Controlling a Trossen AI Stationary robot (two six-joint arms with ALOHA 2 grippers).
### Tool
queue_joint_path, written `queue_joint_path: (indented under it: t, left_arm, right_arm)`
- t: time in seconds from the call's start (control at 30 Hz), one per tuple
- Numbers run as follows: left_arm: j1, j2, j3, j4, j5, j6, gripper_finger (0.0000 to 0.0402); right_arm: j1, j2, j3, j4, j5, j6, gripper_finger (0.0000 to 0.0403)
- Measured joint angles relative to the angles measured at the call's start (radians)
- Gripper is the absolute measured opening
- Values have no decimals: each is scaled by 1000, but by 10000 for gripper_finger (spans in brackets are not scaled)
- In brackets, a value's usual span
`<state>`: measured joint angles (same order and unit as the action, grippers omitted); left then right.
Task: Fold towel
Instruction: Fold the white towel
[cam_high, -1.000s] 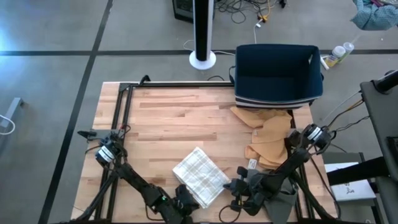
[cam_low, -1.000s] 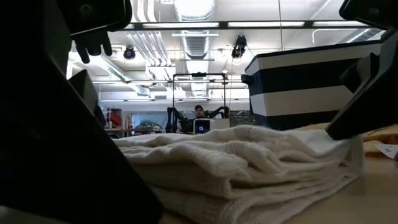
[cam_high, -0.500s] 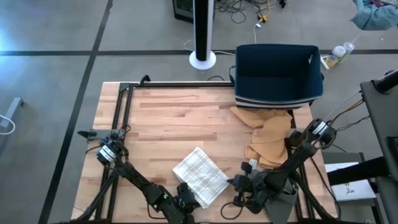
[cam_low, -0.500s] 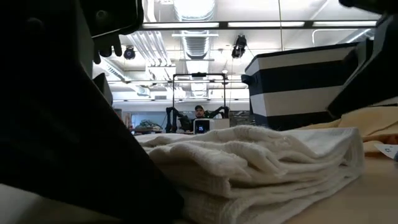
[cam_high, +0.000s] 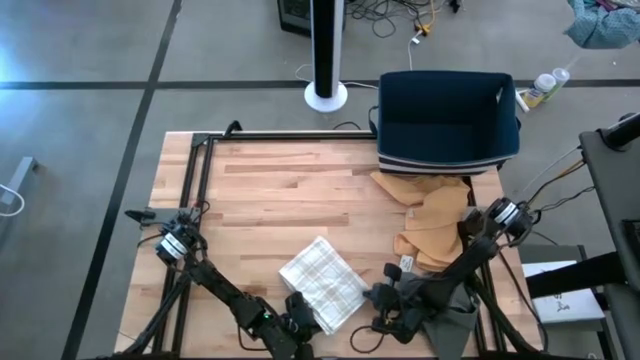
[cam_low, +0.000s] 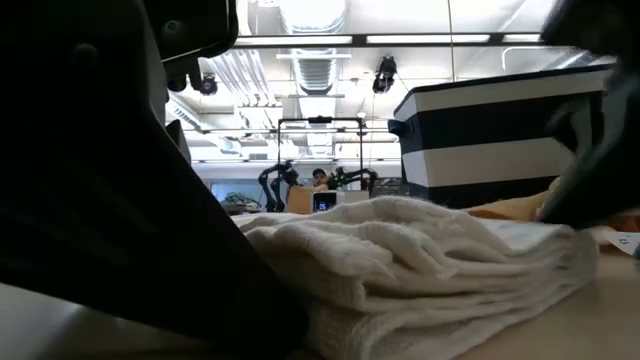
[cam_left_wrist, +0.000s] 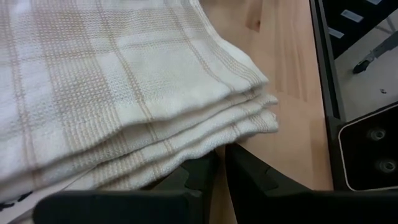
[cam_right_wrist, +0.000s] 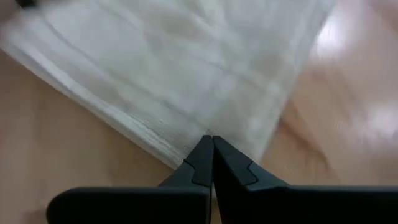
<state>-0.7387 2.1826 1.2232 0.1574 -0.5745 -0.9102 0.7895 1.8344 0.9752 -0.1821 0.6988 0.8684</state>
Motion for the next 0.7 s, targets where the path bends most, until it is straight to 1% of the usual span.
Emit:
queue_joint_path:
  t: [0.1,0.2,0.27,0.33,0.43,0.5,0.57,0.63,0.7]
  left_arm:
    - [0,-5,0,-1,-11,14,37]
    - [2,-20,-3,-23,-12,40,37]
    - [3,-37,-3,-62,-12,43,37]
    - [4,-64,-6,-143,-5,41,37]
    - [0,-102,-5,-267,47,31,37]
    - [-7,-131,-5,-368,80,7,37]
    - [-17,-164,-5,-484,90,-23,37]
    - [-34,-203,-13,-572,67,-52,37]
    - [-50,-253,-33,-601,14,-82,37]
  right_arm:
    - [0,-38,15,2,28,-52,0]
    - [-5,-45,21,9,29,-90,0]
    - [-10,-45,21,34,30,-105,0]
    - [-22,-36,20,76,23,-120,0]
    - [-47,-14,18,146,-17,-177,0]
    - [-73,-1,19,224,-80,-226,0]
    - [-101,2,20,252,-145,-265,0]
    - [-132,13,36,251,-183,-288,0]
    - [-163,14,40,231,-183,-304,0]
